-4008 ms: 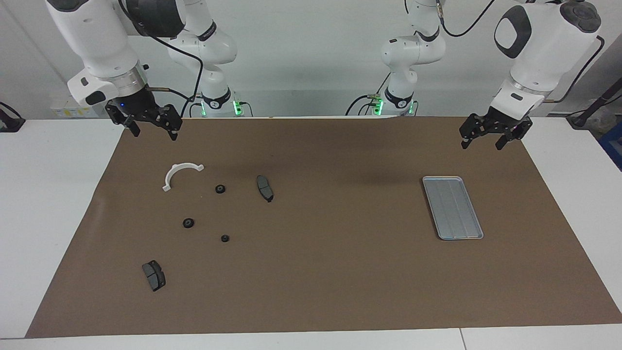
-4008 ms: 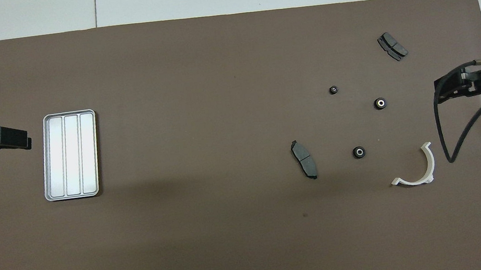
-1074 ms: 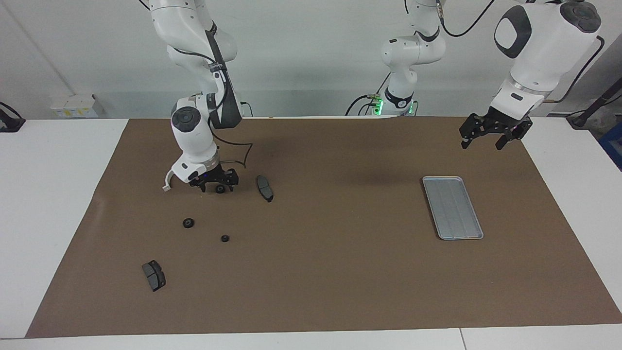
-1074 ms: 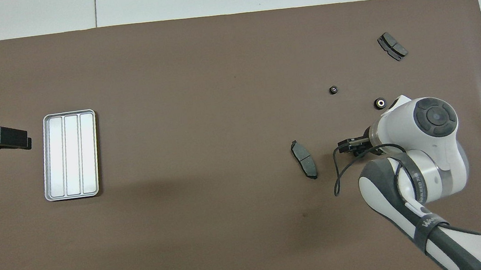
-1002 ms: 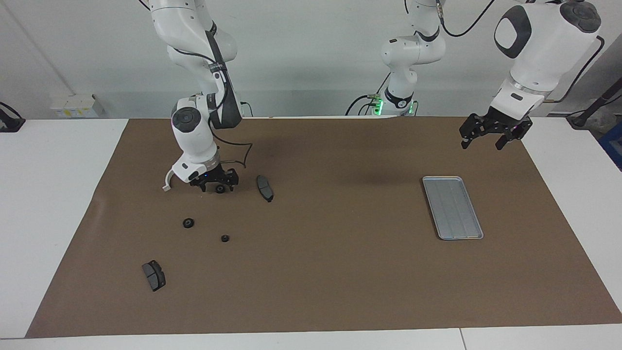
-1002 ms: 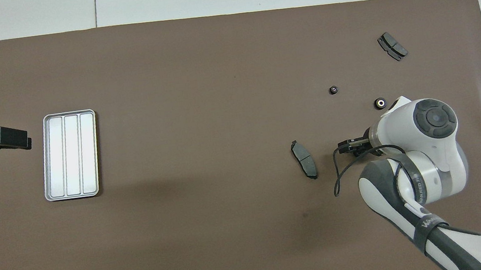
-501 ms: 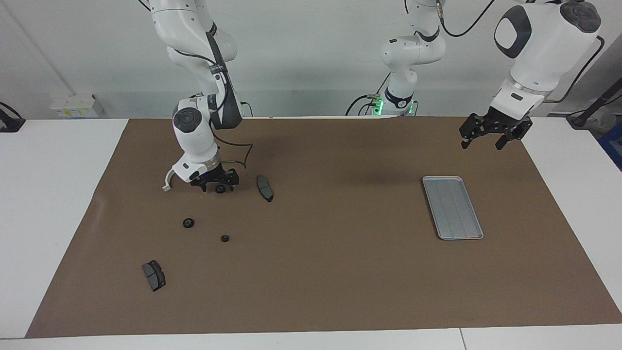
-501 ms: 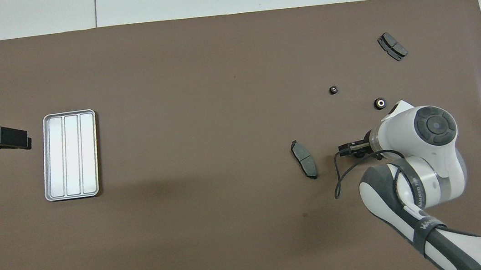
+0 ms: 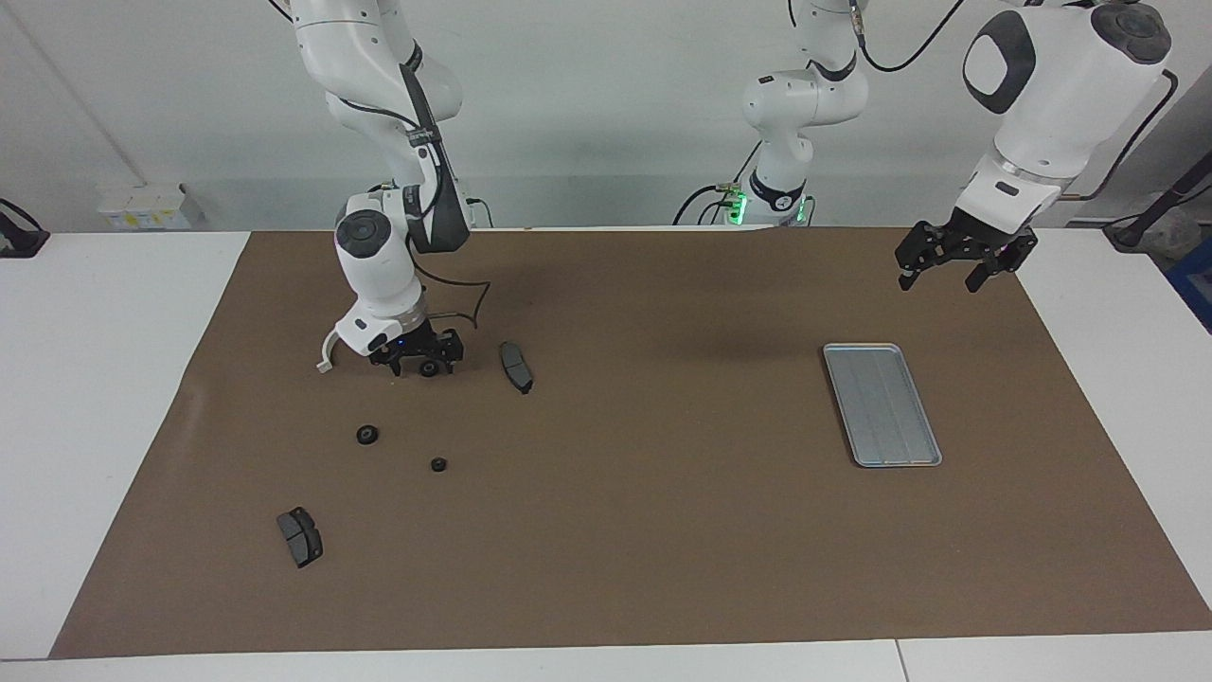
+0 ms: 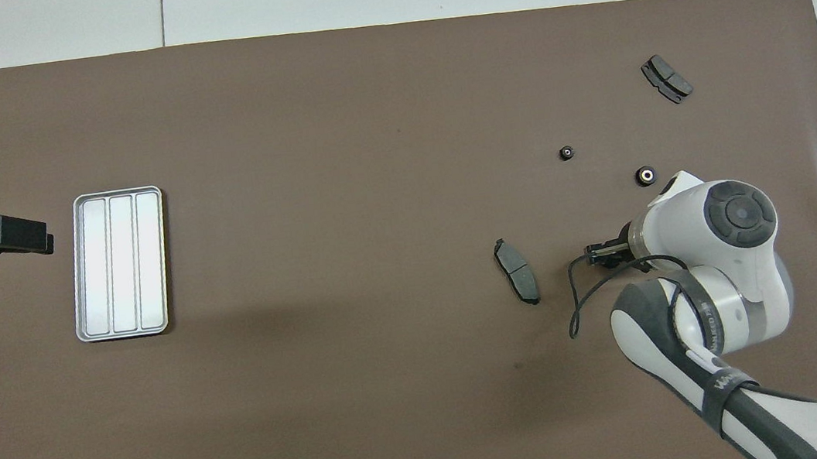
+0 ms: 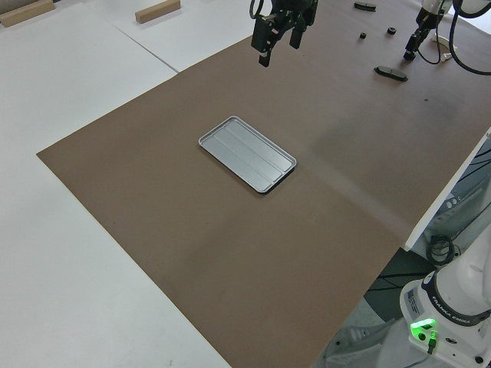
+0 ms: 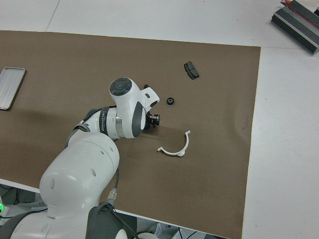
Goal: Pick bearing gear from pile to tray
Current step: 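Carry the bearing to the table middle and release it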
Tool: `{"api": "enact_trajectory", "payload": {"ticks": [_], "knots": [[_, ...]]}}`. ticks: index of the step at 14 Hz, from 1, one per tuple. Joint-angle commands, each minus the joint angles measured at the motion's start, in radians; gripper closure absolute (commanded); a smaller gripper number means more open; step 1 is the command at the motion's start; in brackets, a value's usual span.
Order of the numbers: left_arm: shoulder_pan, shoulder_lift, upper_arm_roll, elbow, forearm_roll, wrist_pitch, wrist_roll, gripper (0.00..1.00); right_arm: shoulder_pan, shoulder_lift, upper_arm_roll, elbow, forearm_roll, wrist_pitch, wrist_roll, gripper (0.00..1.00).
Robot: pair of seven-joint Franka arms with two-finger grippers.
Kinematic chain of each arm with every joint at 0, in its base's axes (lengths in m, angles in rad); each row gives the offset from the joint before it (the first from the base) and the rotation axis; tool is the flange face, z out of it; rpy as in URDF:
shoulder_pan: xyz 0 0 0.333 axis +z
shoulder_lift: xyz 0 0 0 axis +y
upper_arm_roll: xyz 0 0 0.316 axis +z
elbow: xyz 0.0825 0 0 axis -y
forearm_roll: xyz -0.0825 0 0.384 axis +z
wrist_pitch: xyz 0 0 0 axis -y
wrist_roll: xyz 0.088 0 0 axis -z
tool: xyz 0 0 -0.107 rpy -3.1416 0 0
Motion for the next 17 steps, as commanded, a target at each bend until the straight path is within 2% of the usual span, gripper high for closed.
{"api": "enact_trajectory", "payload": {"ticks": [1,2,3,5,7,9,13,17], "knots": [[0.003,-0.017,0.002,-0.010,0.004,0.008,-0.006,0.00,-0.007,-0.015,0.003,-0.019,0.015,0.016,-0.038,0.79],[0.003,-0.017,0.002,-0.010,0.003,0.008,-0.006,0.00,-0.006,-0.015,0.003,-0.017,0.015,0.016,-0.036,0.93],[0.003,-0.017,0.002,-0.010,0.004,0.008,-0.005,0.00,-0.004,-0.012,0.005,-0.013,0.015,0.016,-0.032,1.00],[0.003,-0.017,0.002,-0.010,0.003,0.008,-0.005,0.00,-0.004,-0.013,0.005,0.018,0.017,0.013,-0.018,1.00],[0.003,-0.017,0.002,-0.010,0.004,0.008,-0.006,0.00,0.005,-0.010,0.005,0.099,0.017,-0.048,0.029,1.00],[0.003,-0.017,0.002,-0.010,0.004,0.008,-0.005,0.00,0.060,0.002,0.005,0.179,0.017,-0.095,0.124,1.00],[0.003,-0.017,0.002,-0.010,0.004,0.008,-0.005,0.00,0.195,0.045,0.005,0.283,0.017,-0.110,0.296,1.00],[0.003,-0.017,0.002,-0.010,0.004,0.008,-0.006,0.00,0.312,0.181,0.005,0.504,0.003,-0.200,0.485,1.00]]}}
